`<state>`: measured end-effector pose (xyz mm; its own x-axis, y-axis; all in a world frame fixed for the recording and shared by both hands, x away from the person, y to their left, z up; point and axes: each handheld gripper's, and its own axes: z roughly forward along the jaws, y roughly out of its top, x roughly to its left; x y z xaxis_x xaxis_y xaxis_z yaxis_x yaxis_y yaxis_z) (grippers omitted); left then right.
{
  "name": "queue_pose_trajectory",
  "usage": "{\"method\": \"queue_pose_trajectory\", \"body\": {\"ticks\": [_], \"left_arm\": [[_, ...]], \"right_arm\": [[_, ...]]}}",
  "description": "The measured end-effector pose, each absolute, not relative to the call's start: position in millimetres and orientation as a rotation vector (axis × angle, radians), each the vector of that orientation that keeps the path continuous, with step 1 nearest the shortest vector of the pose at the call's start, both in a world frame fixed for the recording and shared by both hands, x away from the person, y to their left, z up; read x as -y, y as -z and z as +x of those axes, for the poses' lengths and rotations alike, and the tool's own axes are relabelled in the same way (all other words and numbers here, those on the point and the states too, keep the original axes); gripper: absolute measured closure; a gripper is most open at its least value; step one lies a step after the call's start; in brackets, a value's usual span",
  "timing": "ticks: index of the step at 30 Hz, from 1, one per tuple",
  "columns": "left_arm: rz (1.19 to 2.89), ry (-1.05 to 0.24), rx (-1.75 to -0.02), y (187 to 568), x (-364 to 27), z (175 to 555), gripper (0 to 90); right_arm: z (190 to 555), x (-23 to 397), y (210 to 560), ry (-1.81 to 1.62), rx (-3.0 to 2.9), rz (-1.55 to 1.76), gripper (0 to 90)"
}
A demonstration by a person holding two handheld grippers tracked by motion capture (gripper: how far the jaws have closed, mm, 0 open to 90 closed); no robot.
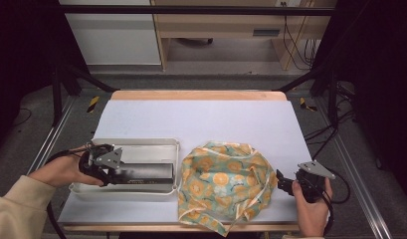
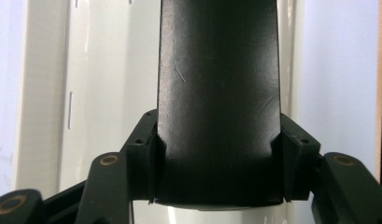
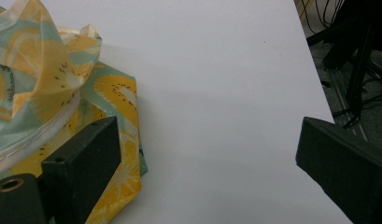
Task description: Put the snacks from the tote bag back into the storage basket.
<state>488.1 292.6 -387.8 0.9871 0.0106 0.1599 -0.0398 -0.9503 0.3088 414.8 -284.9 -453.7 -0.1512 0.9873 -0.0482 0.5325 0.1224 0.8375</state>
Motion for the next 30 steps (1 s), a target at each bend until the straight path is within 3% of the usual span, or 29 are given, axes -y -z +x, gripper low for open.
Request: {"method": "queue_pose_trajectory", "body": {"ticks": [30], "left_arm": [[2.780,-0.150,0.019,410.3,-293.1,493.7,43.0]], "right_arm": [[415.4,283.7,454.7,-0.916,-1.780,1.480,7.0]]}}
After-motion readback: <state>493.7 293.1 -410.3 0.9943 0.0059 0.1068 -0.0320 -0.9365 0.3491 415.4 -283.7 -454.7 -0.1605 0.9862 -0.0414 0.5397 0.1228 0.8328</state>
